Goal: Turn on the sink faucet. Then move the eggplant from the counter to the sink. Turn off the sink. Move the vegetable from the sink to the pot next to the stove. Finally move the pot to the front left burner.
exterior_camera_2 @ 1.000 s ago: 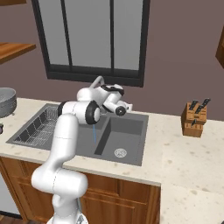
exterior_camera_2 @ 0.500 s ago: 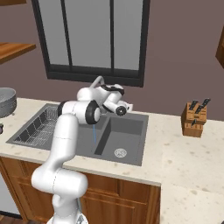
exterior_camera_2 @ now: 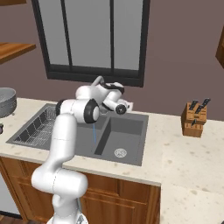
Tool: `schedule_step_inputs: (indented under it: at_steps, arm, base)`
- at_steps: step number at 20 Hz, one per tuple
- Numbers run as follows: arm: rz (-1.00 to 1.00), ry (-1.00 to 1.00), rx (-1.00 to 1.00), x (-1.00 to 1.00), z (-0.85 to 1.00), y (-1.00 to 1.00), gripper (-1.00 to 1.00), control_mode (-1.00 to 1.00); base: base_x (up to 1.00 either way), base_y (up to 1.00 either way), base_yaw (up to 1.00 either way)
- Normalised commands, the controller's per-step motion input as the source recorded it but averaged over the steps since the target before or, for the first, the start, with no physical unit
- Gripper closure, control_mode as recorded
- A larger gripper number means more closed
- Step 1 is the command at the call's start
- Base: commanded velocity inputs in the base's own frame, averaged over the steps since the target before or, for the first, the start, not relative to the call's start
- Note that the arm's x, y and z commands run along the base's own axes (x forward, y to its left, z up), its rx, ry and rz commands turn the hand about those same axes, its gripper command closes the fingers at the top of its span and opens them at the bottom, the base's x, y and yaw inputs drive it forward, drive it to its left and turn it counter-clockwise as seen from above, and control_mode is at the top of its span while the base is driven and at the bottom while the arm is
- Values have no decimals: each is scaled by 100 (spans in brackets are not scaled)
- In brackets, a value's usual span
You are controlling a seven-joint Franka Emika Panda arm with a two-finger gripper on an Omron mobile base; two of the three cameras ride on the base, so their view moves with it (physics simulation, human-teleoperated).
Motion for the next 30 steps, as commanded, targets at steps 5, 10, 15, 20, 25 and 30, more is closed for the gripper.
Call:
schedule_step_inputs:
  at_steps: [5,10,15,20,25,30]
  arm:
    - [0,-1,0,-2,26,-19,-100,-100]
    - [0,-1,0,-13,8,-27,-100,-100]
    - [0,-4,0,-42,1,-26,-100,-100]
    - [0,-4,0,-71,0,-25,-100,-100]
    - [1,-8,0,-75,2,-23,-100,-100]
    - [4,-20,-1,-76,28,-13,-100,-100]
  base:
    - [0,0,0]
    - [0,0,0]
    - [0,0,0]
    - [0,0,0]
    - [0,0,0]
    - [0,0,0]
